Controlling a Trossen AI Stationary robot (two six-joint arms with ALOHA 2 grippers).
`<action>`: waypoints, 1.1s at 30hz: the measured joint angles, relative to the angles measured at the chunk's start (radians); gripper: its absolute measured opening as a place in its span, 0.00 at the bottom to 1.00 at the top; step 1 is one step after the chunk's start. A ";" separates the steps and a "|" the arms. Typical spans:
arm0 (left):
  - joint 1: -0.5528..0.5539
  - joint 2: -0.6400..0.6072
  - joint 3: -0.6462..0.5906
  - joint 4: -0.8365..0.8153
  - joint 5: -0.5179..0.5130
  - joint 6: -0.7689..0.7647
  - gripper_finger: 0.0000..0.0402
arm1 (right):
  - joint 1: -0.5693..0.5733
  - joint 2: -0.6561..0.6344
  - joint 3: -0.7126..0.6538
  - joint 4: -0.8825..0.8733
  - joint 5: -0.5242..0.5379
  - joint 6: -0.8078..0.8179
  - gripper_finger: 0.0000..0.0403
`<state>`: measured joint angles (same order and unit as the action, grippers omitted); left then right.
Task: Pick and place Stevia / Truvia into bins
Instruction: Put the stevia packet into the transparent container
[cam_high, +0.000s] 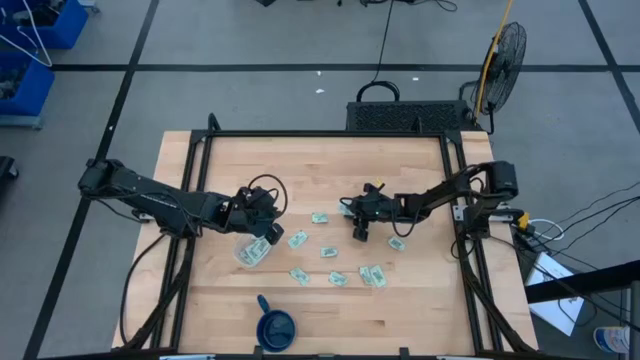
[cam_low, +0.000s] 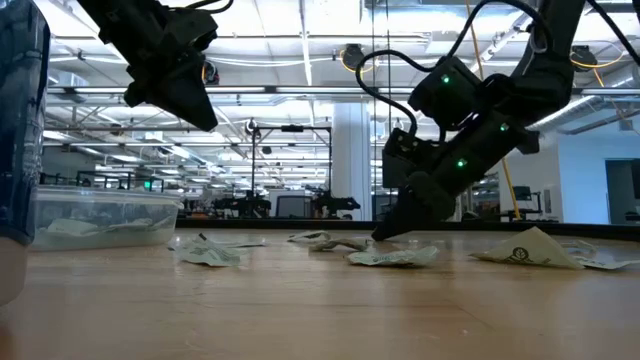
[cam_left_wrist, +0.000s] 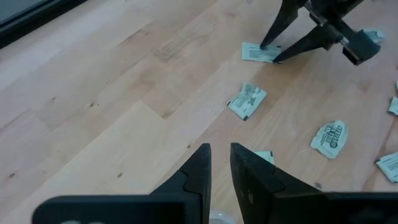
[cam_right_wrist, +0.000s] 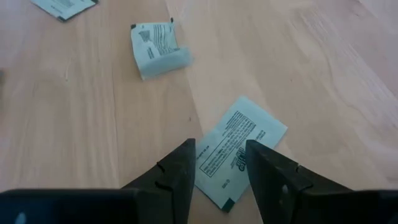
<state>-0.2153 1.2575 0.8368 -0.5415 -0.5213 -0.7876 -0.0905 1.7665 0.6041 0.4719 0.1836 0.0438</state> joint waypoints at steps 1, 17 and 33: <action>0.000 0.000 0.000 0.000 -0.001 0.000 0.16 | -0.001 0.011 0.000 0.009 0.000 0.000 0.34; 0.000 0.000 0.000 0.005 -0.002 0.002 0.16 | -0.006 -0.023 -0.006 0.057 -0.029 -0.011 0.02; -0.005 0.079 -0.001 0.282 0.076 0.565 0.16 | -0.003 -0.028 0.060 0.324 -0.507 0.173 0.03</action>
<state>-0.2208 1.3361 0.8356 -0.2591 -0.4456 -0.2228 -0.0933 1.7384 0.6636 0.7956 -0.3239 0.2170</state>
